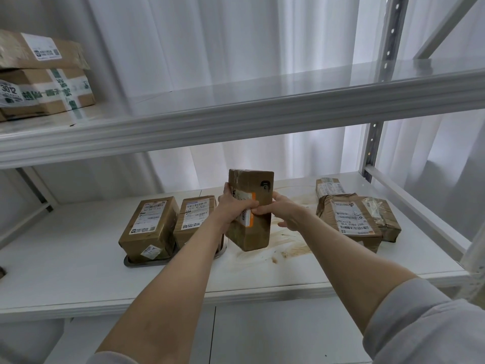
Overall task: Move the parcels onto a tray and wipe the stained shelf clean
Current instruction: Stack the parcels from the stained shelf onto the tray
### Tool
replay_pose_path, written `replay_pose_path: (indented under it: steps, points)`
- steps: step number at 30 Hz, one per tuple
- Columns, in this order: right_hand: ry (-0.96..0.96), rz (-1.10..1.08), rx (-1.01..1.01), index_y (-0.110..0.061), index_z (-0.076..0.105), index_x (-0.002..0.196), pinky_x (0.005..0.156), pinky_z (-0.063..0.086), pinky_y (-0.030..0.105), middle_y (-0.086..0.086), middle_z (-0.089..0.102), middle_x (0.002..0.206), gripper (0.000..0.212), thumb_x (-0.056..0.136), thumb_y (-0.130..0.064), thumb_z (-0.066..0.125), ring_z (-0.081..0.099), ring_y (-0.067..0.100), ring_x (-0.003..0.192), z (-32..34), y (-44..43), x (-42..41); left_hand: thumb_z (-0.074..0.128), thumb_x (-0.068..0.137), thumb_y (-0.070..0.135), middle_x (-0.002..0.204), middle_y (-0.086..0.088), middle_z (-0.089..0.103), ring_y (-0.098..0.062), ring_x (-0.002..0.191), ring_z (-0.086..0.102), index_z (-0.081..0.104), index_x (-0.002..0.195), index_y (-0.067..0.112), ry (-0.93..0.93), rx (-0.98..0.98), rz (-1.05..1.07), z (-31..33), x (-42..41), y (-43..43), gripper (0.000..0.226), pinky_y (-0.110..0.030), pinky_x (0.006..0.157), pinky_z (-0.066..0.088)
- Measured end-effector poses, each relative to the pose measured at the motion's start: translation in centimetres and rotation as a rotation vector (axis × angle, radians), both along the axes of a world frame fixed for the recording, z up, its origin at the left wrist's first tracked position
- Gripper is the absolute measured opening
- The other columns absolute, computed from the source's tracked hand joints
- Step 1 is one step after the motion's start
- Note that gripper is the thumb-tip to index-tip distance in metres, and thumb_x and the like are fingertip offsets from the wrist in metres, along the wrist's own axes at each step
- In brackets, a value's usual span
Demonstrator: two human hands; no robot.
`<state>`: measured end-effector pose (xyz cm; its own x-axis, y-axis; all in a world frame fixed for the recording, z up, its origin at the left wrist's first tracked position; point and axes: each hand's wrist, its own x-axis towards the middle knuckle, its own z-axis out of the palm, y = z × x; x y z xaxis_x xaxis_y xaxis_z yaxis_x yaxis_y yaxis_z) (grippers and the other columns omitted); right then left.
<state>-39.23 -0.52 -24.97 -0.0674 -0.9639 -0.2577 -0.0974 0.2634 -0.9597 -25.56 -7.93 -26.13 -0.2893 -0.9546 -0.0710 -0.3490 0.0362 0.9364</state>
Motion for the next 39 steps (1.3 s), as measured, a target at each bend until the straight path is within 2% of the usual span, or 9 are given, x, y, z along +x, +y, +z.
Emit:
replay_pose_path:
  steps: [2,4,8,14,18,24,32,35,39]
  points:
    - [0.050,0.042,0.017,-0.022,0.045,0.133,0.104,0.033,0.038,-0.002,0.053,0.121,0.060,0.081,-0.009,0.073,0.040,0.022,0.130,-0.2,0.0,-0.4,0.077,0.050,0.035,0.127,-0.007,0.047,-0.023,0.115,0.050,0.030,0.121,0.037,-0.098,-0.048,-0.040,0.0,0.1,0.2,0.086,-0.042,0.098,0.047]
    - [0.096,0.062,0.006,-0.012,0.051,0.128,0.075,0.040,0.016,0.003,0.056,0.117,0.050,0.083,0.001,0.068,0.046,0.019,0.120,0.0,0.5,-0.5,0.077,0.049,0.033,0.129,-0.005,0.040,-0.021,0.120,0.044,0.019,0.139,0.036,-0.184,-0.106,-0.084,0.2,0.2,0.3,0.106,-0.039,0.099,0.045]
    - [0.135,0.078,-0.034,-0.005,0.052,0.130,0.053,0.031,0.011,0.010,0.055,0.134,0.050,0.083,0.005,0.067,0.049,0.013,0.101,-0.2,0.8,-0.5,0.081,0.062,0.022,0.140,-0.002,0.025,-0.019,0.130,0.032,-0.006,0.151,0.029,-0.244,-0.124,-0.152,0.3,0.4,0.1,0.125,-0.035,0.106,0.036]
    - [0.115,0.043,-0.010,-0.008,0.050,0.131,0.064,0.035,0.012,0.007,0.057,0.126,0.052,0.083,0.002,0.068,0.046,0.016,0.115,-0.5,0.2,-0.9,0.083,0.064,0.022,0.143,0.002,0.024,-0.017,0.131,0.032,-0.005,0.151,0.032,-0.234,-0.122,-0.174,0.8,0.5,0.4,0.124,-0.039,0.111,0.034]
    - [0.051,0.015,0.050,-0.028,0.032,0.144,0.111,0.026,0.050,0.001,0.043,0.144,0.083,0.076,-0.025,0.080,0.031,0.028,0.140,-1.5,-1.0,-1.2,0.082,0.045,0.044,0.131,-0.003,0.044,-0.021,0.117,0.051,0.020,0.141,0.043,-0.166,-0.085,-0.095,0.4,0.3,-0.5,0.114,-0.044,0.100,0.047]
    - [-0.037,0.014,0.074,-0.028,0.026,0.148,0.112,0.026,0.053,0.007,0.026,0.155,0.093,0.072,-0.059,0.071,0.023,0.036,0.142,-1.6,-1.2,-1.2,0.069,0.077,0.050,0.131,-0.005,0.051,-0.027,0.117,0.054,0.024,0.148,0.031,-0.099,-0.028,0.024,1.5,0.2,-0.1,0.086,-0.045,0.100,0.046]
    - [-0.132,0.101,0.143,-0.025,0.052,0.123,0.114,0.022,0.059,0.008,0.058,0.129,0.064,0.076,-0.067,0.061,0.054,0.029,0.118,-2.1,-1.2,-1.1,0.059,0.076,0.066,0.129,-0.015,0.056,-0.031,0.110,0.058,0.036,0.143,0.011,0.149,0.229,0.145,1.6,-0.1,0.1,0.089,-0.038,0.081,0.052]
    - [-0.139,0.136,0.155,-0.021,0.051,0.130,0.112,0.023,0.061,0.012,0.064,0.122,0.074,0.074,-0.069,0.061,0.059,0.031,0.113,-2.1,-1.0,-0.9,0.054,0.072,0.076,0.123,-0.015,0.060,-0.031,0.099,0.061,0.045,0.136,0.010,0.139,0.318,0.160,1.7,0.1,0.3,0.092,-0.032,0.060,0.048]
    - [-0.127,0.149,0.166,-0.019,0.053,0.133,0.107,0.033,0.060,0.013,0.067,0.120,0.088,0.064,-0.073,0.063,0.061,0.034,0.112,-2.1,-0.9,-0.5,0.045,0.075,0.079,0.121,-0.014,0.061,-0.032,0.102,0.058,0.055,0.125,0.013,0.084,0.373,0.164,1.3,0.1,-0.2,0.083,-0.040,0.079,0.047]
